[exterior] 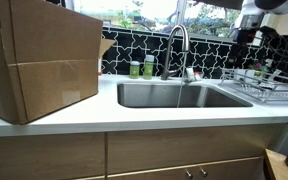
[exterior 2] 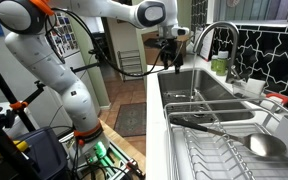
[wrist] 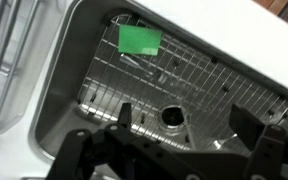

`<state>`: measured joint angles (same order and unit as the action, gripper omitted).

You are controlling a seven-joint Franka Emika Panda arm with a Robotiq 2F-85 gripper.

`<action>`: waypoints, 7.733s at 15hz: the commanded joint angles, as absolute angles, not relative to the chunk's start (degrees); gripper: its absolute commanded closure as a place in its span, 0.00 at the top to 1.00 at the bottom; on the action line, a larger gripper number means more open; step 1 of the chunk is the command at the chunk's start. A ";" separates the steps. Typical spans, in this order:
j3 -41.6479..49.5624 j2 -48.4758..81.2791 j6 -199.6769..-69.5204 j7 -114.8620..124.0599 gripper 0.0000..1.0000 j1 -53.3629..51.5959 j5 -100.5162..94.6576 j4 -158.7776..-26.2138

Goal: Rinse the small, white object

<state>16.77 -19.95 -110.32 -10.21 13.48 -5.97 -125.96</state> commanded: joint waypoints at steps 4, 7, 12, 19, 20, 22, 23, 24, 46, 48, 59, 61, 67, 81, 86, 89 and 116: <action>19.56 -17.08 -114.42 -9.85 1.00 16.20 -5.30 -118.87; 19.54 -16.19 -114.55 -9.24 1.00 16.23 -5.25 -118.20; 20.90 -7.35 -115.47 -1.39 1.00 17.83 -3.77 -109.58; 21.59 11.55 -117.76 -3.00 1.00 20.10 4.65 -91.30; 21.03 12.73 -116.63 -3.51 1.00 20.62 6.27 -89.87; 20.47 9.78 -119.17 -1.83 1.00 20.03 3.26 -93.95; 20.36 10.14 -119.20 -1.80 1.00 20.03 3.19 -93.82; 20.32 10.04 -119.20 -1.80 1.00 20.01 3.18 -93.81; 17.24 44.01 -112.69 25.19 1.00 33.52 13.80 -53.62; 16.69 46.27 -112.65 25.27 1.00 33.82 12.76 -50.79; 12.33 56.04 -112.89 24.11 1.00 36.70 12.88 -38.27; 11.45 56.98 -112.66 24.25 1.00 37.38 12.92 -36.31; 9.50 59.53 -109.96 25.71 0.75 38.57 12.60 -32.45; 7.18 62.10 -103.54 29.05 0.02 41.10 12.15 -23.43; 5.73 56.57 -104.33 28.10 0.02 40.52 12.12 -27.47; 5.16 54.46 -104.36 28.00 0.02 40.13 12.01 -27.27; -2.78 52.92 -77.27 50.90 0.02 44.48 25.03 -25.29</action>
<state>-0.96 50.70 -77.59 46.04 43.93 22.04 -26.38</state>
